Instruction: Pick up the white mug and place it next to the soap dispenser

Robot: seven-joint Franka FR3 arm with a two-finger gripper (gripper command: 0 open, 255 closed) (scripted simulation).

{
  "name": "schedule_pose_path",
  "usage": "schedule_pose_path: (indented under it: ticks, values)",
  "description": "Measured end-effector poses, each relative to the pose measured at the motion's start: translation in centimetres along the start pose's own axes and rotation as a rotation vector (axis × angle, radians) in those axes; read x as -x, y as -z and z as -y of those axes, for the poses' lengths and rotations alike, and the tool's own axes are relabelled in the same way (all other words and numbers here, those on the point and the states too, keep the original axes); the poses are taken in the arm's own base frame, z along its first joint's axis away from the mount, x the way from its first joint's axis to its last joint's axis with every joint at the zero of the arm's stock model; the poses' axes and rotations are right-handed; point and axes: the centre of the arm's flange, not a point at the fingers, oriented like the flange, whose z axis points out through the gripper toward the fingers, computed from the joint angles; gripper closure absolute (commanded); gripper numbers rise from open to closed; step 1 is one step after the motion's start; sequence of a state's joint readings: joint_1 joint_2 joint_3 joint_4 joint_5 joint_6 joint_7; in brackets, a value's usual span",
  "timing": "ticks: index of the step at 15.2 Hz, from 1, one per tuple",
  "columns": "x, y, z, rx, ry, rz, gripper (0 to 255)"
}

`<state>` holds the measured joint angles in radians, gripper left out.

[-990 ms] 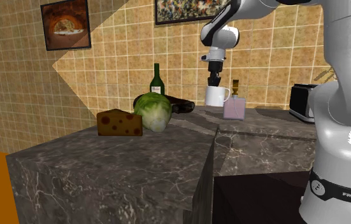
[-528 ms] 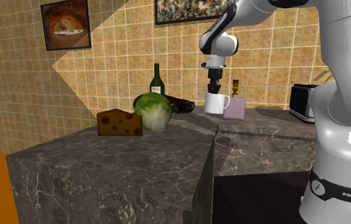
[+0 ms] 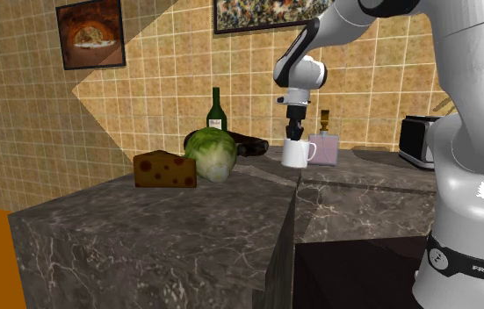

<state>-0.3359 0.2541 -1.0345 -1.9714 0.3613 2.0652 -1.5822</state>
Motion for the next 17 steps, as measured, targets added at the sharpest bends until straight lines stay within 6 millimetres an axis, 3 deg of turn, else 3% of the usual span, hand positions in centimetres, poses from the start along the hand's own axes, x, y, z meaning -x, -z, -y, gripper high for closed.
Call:
schedule_pose_path:
  ticks: [6,7,13,17]
  values:
    - [0.0,-0.4,0.0,0.000,0.000,0.000,255]
    - [0.0,-0.4,0.0,0.000,0.000,0.000,0]
    - [0.0,-0.4,0.0,0.001,0.000,0.000,0]
    - [-0.2,3.4,0.0,0.002,0.000,-0.001,0]
